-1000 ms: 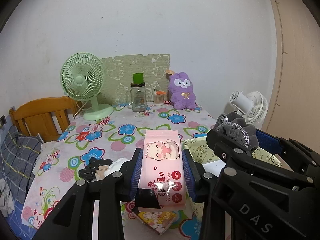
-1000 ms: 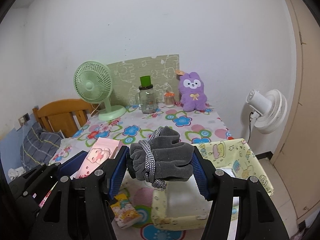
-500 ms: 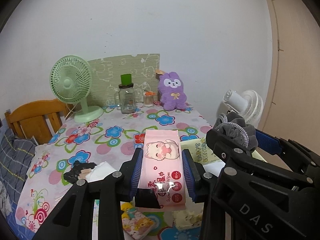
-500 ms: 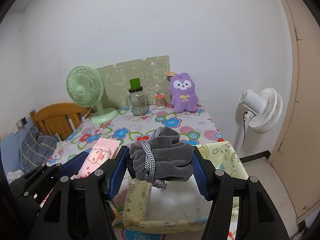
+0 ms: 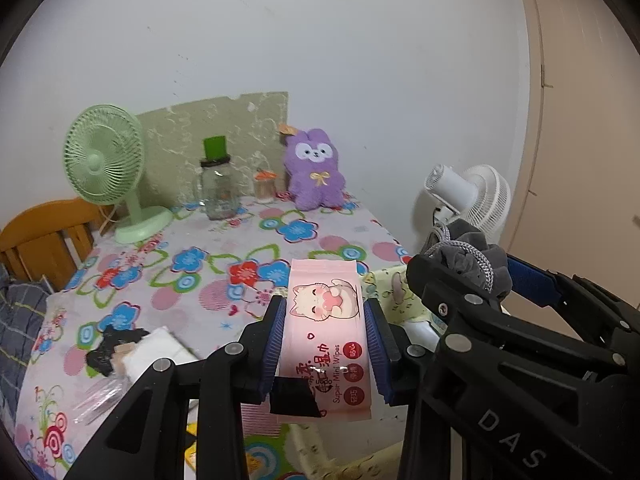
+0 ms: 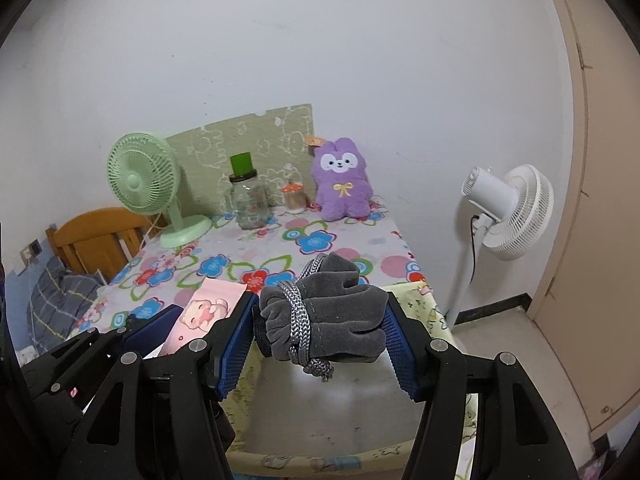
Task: Organize soft objects
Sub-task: 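Lift the pink wipes pack and grey gloves and carry them over the yellow-green box, then open both tools to drop the wipes pack and gloves into the box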
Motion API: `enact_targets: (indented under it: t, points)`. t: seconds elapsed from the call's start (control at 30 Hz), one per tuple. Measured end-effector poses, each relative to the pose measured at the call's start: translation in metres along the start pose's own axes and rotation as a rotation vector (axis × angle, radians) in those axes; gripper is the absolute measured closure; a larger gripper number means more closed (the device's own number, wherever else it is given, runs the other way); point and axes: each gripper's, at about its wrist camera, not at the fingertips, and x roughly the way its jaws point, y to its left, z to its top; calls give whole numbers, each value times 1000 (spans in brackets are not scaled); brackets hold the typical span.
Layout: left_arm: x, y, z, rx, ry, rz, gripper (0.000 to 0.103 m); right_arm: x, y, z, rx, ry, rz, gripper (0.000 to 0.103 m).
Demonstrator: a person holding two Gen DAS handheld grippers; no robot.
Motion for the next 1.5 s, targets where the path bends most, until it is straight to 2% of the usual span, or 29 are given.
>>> enact_targets:
  t: [0.47,0.73,0.8,0.87,0.97,1.03,1.3,1.4,1.5]
  points:
    - [50,-18,-5,51,92,-63,63,39,-29,-12,34,77,-68,39]
    - [61,-19,-5,110,101,-99,62,54,-34,-17,55,109,-70,39]
    - [61,-20,-4,121,108,-103,57,55,-34,-17,62,112,-66,38]
    - [60,-21,-3,124,119,-105,29,55,-35,-16,75,118,-69,38]
    - [55,-23,-3,133,108,-109,21,52,-36,-16,80,107,-73,33]
    - [54,-23,-3,133,109,-114,15,50,-34,-14,69,99,-81,22]
    - [39,-22,-3,138,100,-124,8,34,-27,-13,53,83,-92,14]
    - [31,-18,-3,136,89,-125,7,27,-23,-13,55,72,-93,8]
    - [24,-15,-3,131,78,-124,6,19,-17,-13,56,60,-91,7]
